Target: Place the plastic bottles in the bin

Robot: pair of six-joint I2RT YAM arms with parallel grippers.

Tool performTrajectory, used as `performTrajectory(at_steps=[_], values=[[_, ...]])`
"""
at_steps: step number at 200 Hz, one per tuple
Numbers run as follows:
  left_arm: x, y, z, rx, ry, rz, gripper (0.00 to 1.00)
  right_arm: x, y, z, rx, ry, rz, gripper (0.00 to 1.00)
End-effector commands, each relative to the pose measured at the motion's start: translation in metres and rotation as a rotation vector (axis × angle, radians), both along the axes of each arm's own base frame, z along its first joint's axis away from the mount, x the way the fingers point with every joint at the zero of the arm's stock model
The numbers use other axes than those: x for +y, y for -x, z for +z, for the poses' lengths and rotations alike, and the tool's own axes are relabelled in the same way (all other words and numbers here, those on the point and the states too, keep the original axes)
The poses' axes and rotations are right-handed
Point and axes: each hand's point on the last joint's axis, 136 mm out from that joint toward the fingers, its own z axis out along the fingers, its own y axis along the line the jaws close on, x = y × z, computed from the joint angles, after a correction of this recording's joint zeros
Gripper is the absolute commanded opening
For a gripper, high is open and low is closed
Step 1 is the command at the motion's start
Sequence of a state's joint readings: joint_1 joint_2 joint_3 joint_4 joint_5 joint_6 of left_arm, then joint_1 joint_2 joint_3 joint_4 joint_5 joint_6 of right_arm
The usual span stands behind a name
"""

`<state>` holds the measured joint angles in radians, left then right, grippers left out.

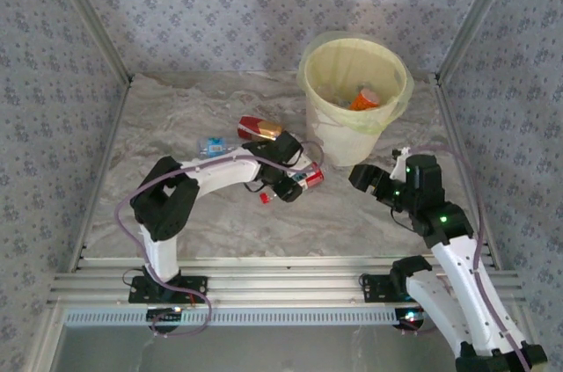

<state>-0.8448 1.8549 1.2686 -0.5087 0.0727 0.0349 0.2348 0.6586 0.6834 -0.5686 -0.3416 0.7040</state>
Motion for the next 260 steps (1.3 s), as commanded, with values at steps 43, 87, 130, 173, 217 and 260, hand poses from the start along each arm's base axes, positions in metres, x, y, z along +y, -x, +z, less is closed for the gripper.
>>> performTrajectory(at_steps=[43, 87, 130, 173, 217, 260], values=[[-0.025, 0.042, 0.04, 0.151, 0.315, 0.157, 0.63, 0.031, -0.022, -0.021, 0.032, -0.139, 0.021, 0.86], [-0.041, 0.06, 0.068, 0.228, 0.485, 0.202, 0.63, 0.053, -0.029, -0.03, 0.045, -0.128, 0.065, 0.93], [-0.053, 0.079, 0.09, 0.251, 0.573, 0.163, 0.63, 0.068, -0.034, -0.036, 0.054, -0.114, 0.099, 0.95], [-0.052, 0.09, 0.1, 0.245, 0.608, 0.127, 0.63, 0.069, -0.038, -0.039, 0.054, -0.091, 0.088, 0.91], [-0.052, 0.092, 0.106, 0.226, 0.627, 0.106, 0.71, 0.07, -0.039, -0.023, 0.015, -0.102, 0.098, 0.61], [-0.049, 0.085, 0.142, 0.074, 0.736, 0.069, 1.0, 0.064, -0.036, 0.019, -0.082, -0.053, 0.117, 0.53]])
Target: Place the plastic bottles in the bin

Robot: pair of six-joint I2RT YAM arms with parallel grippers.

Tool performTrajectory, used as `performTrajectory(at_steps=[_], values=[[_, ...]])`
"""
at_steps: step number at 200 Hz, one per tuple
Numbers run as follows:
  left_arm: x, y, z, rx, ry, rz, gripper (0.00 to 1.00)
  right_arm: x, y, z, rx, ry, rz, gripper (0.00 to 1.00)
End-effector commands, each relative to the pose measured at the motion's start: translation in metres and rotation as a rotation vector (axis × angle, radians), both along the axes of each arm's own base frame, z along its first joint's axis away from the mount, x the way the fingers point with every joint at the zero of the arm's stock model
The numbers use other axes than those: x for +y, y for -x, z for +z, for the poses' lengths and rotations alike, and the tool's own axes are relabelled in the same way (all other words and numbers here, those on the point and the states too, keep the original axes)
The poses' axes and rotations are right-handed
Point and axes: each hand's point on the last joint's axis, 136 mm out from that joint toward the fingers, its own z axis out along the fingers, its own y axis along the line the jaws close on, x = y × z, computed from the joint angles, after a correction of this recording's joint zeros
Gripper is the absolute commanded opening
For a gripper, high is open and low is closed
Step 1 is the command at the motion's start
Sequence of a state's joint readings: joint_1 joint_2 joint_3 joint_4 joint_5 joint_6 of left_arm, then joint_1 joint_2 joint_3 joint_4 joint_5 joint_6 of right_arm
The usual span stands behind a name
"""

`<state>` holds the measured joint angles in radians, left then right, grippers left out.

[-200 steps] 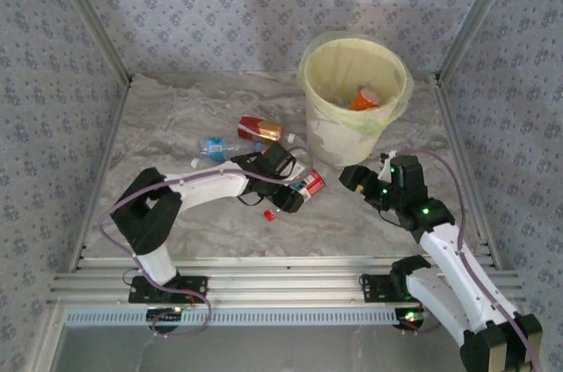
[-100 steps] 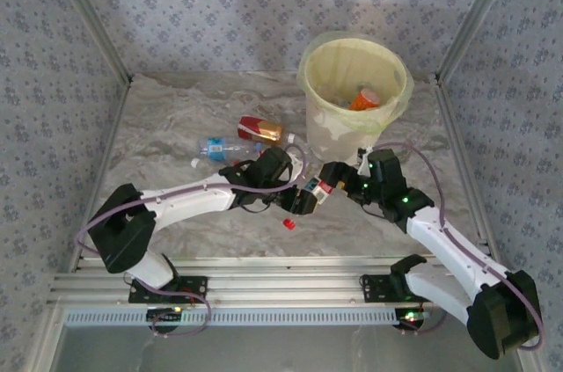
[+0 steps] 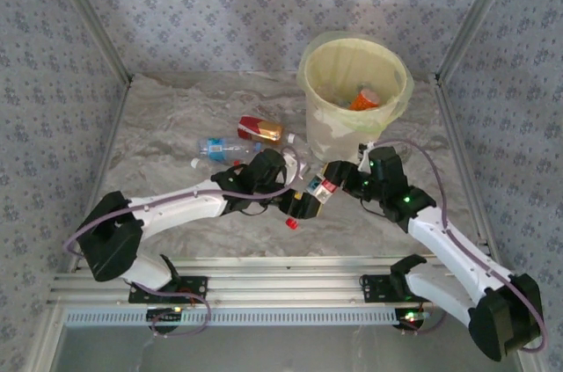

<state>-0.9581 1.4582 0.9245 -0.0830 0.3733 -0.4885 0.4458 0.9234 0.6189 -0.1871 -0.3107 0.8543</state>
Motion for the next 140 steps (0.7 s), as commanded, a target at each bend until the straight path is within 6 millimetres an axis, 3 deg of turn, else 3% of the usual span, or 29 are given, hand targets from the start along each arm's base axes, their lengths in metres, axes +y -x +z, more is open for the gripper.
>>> performTrajectory(at_steps=[1, 52, 64, 68, 99, 140], values=[[-0.003, -0.003, 0.046, -0.156, 0.127, -0.005, 1.0, -0.005, -0.002, 0.045, -0.118, 0.039, 0.009, 0.53], [0.024, -0.014, 0.083, -0.375, 0.185, 0.076, 1.0, -0.026, -0.006, 0.136, -0.356, 0.266, 0.05, 0.54], [0.031, -0.016, 0.09, -0.42, 0.193, 0.106, 1.0, -0.033, -0.014, 0.164, -0.416, 0.323, 0.026, 0.54], [0.034, -0.017, 0.091, -0.433, 0.194, 0.115, 1.0, -0.036, -0.017, 0.182, -0.454, 0.331, 0.013, 0.54], [0.055, -0.021, 0.099, -0.513, 0.175, 0.177, 1.0, -0.047, -0.049, 0.25, -0.604, 0.423, -0.061, 0.54], [0.079, -0.018, 0.097, -0.559, 0.098, 0.199, 1.0, -0.065, -0.1, 0.297, -0.667, 0.45, -0.191, 0.54]])
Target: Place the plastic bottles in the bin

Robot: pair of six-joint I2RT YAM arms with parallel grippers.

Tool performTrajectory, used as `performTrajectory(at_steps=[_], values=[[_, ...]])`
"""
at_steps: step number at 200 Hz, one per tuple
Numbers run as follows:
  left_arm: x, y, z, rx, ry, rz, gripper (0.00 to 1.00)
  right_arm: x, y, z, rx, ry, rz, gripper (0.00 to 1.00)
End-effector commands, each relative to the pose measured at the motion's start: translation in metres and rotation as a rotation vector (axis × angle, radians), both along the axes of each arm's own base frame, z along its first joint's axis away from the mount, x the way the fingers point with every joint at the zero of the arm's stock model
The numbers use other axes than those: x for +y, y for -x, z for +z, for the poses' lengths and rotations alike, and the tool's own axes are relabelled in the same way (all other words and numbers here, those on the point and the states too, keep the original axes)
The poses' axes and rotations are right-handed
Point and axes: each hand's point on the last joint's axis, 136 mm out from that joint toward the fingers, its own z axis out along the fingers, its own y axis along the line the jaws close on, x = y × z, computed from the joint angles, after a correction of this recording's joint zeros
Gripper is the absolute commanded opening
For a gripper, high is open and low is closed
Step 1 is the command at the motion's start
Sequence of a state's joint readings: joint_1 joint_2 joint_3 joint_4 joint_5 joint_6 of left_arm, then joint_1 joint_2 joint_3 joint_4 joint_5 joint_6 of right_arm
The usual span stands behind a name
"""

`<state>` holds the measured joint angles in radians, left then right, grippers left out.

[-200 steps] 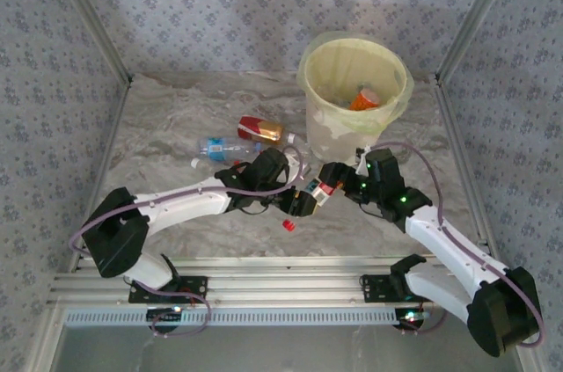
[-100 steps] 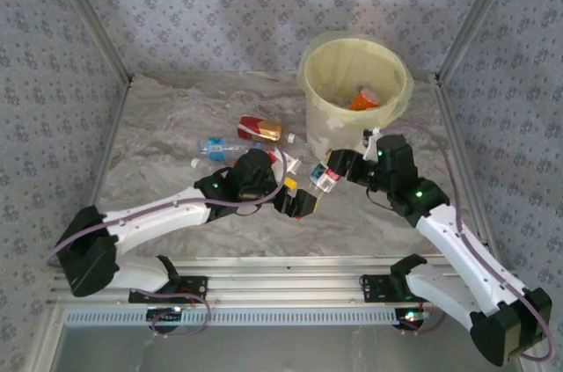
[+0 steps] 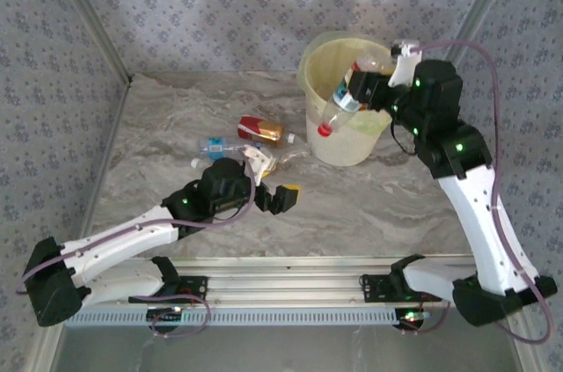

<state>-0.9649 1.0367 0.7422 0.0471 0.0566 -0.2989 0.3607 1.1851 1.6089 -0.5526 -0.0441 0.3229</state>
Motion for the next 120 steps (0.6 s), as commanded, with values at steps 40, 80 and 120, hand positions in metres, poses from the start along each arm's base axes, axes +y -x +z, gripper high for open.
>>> performTrajectory(at_steps=[40, 80, 120], values=[[0.037, 0.003, 0.001, -0.084, -0.09, 0.074, 1.0, -0.043, -0.076, 0.022, -0.026, 0.051, -0.206, 0.54], [0.05, 0.006, -0.002, -0.09, -0.118, 0.099, 1.0, -0.059, -0.106, 0.011, 0.037, -0.001, -0.225, 0.54], [0.053, 0.007, -0.003, -0.081, -0.115, 0.104, 1.0, -0.05, -0.108, 0.019, 0.049, -0.234, -0.03, 0.54]])
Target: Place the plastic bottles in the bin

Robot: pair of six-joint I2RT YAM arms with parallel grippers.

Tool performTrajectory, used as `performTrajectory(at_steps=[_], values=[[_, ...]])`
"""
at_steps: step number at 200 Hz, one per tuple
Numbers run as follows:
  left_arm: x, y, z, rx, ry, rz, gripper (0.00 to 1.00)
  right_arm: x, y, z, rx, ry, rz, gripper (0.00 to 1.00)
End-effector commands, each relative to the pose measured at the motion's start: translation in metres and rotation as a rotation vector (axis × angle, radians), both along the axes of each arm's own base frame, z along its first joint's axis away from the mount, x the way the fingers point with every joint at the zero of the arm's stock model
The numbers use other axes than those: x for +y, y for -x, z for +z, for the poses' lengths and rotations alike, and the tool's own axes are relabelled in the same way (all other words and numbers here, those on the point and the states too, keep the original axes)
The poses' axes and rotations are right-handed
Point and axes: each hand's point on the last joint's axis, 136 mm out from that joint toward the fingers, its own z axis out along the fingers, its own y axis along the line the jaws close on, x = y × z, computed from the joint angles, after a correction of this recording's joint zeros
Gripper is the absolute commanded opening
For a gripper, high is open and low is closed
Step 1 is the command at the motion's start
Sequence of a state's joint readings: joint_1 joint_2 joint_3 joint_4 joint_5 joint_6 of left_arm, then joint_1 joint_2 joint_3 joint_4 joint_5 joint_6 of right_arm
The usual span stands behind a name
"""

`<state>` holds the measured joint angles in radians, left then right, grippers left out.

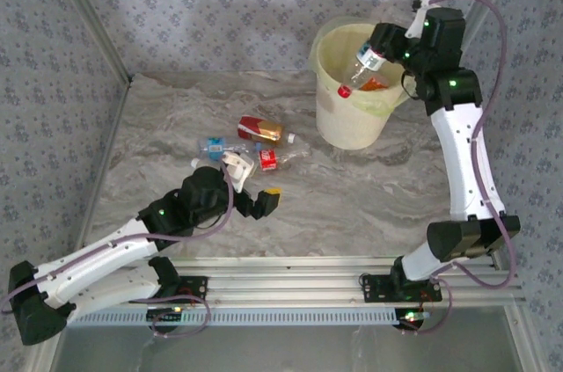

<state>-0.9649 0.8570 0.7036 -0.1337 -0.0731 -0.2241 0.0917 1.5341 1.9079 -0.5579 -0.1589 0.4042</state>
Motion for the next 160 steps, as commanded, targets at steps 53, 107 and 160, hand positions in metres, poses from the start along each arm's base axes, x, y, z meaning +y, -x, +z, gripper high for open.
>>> performTrajectory(at_steps=[53, 107, 160], values=[[0.004, 0.0, -0.001, -0.011, -0.022, 0.006, 1.0, -0.002, 0.003, 0.053, -0.129, -0.313, 0.195, 0.54], [0.028, -0.028, -0.009, 0.012, -0.224, 0.106, 0.99, -0.035, -0.033, 0.014, -0.034, -0.107, -0.048, 0.54], [0.04, -0.056, -0.018, 0.103, -0.289, 0.137, 0.95, -0.032, -0.052, -0.052, 0.139, 0.026, -0.062, 0.57]])
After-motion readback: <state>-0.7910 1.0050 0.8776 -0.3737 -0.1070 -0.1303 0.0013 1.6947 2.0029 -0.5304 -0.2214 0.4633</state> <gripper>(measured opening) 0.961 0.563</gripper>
